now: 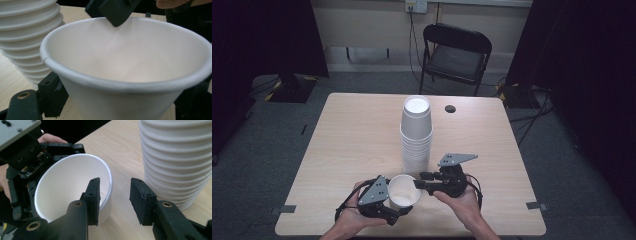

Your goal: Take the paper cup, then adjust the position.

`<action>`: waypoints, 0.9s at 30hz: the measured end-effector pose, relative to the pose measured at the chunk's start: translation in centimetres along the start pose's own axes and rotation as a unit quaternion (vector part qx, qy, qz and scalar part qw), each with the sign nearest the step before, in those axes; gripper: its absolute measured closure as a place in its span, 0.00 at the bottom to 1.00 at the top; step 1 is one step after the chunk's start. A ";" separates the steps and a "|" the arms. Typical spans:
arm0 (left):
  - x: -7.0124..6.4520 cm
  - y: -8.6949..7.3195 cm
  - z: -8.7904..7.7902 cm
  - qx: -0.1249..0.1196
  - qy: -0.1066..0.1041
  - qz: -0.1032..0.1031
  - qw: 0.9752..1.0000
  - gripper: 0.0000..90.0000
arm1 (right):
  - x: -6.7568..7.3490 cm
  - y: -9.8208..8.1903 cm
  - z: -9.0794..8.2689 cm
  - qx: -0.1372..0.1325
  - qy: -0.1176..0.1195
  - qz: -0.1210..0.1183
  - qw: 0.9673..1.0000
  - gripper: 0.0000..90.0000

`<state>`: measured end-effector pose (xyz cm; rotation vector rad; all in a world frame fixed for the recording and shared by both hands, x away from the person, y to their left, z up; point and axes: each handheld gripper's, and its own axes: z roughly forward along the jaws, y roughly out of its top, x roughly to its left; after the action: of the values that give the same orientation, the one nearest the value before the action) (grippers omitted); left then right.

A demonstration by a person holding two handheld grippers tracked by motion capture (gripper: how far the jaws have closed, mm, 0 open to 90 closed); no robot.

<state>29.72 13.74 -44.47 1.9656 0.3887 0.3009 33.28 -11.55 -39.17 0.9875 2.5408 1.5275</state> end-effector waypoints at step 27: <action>4.1 0.7 -4.3 -0.058 0.095 -0.082 0.990 0.16 | -3.4 -1.1 -4.7 -0.040 -0.053 0.008 0.998 0.63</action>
<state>31.96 18.72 -41.97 1.7831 0.6396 0.3977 33.94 -17.38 -38.63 1.0509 2.3874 1.5229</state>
